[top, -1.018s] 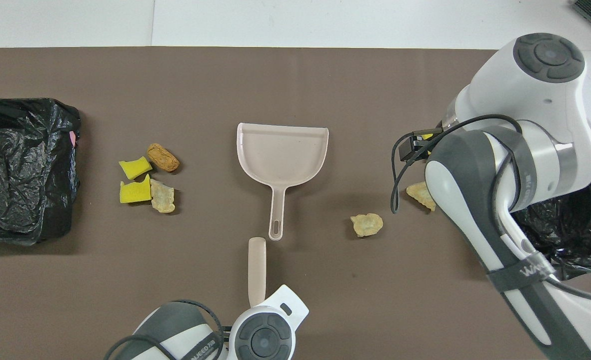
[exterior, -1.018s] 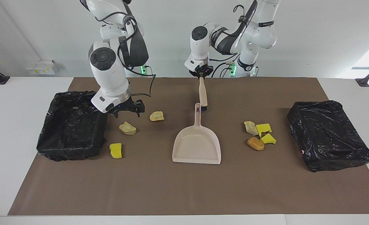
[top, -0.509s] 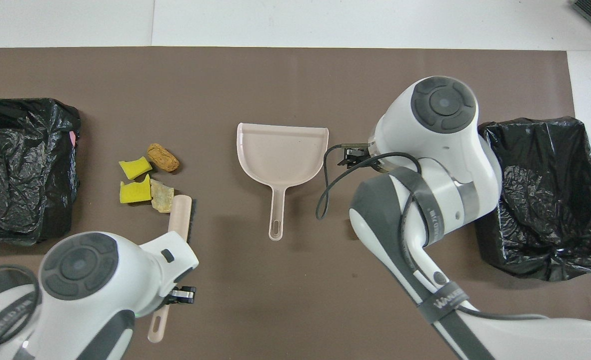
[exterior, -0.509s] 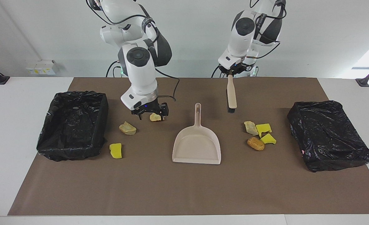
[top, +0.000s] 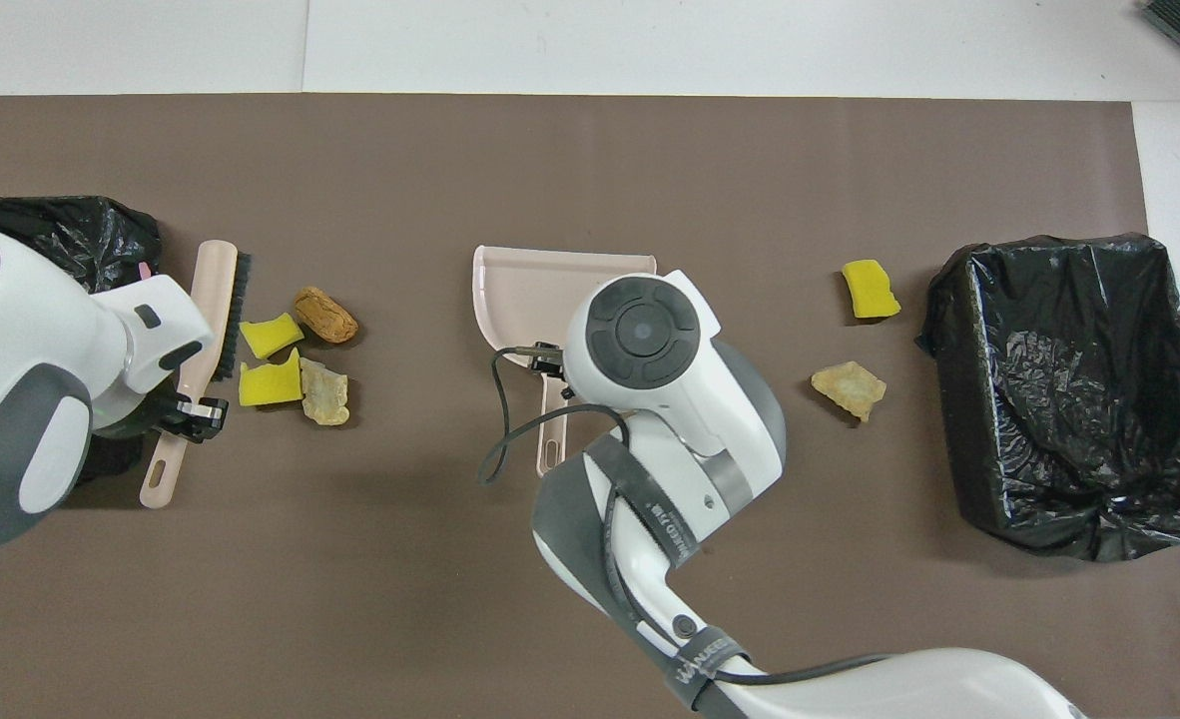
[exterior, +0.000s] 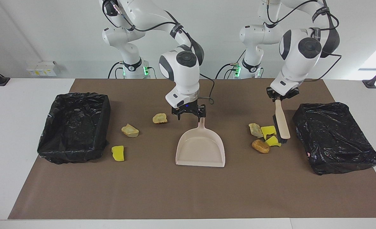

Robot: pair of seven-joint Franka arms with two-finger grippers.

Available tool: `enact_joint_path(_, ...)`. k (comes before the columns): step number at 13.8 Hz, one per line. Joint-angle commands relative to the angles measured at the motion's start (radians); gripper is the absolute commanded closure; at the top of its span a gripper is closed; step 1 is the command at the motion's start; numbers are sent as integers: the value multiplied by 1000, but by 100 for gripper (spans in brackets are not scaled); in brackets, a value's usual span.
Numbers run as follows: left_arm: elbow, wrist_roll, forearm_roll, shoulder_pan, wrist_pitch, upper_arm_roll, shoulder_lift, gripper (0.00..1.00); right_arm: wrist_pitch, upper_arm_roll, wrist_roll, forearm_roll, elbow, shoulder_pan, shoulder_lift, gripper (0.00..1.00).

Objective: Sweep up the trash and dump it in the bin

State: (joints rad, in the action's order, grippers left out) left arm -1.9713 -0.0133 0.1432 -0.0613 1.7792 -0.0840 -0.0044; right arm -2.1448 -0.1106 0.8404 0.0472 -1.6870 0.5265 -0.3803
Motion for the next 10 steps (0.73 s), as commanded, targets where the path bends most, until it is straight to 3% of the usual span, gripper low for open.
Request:
enact_joint_path(1, 86, 33, 70, 32, 63, -16, 122, 100, -53, 3, 54, 45, 0, 38, -48, 0)
enact_joint_path(3, 68, 35, 70, 41, 106, -16, 147, 100, -49, 2, 54, 49, -28, 49, -37, 1)
enact_joint_path(5, 34, 36, 70, 41, 160, -16, 164, 100, -37, 2, 48, 51, -52, 55, -22, 10)
enact_joint_path(8, -59, 59, 68, 58, 206, -17, 123, 100, 18, 3, 43, 56, -59, 81, -9, 25)
enact_joint_path(9, -102, 59, 67, 58, 230, -17, 101, 100, 34, 3, 43, 57, -57, 84, -8, 40)
enact_joint_path(10, -133, 58, 64, 58, 255, -17, 86, 100, 45, 3, 43, 60, -59, 87, -3, 69)
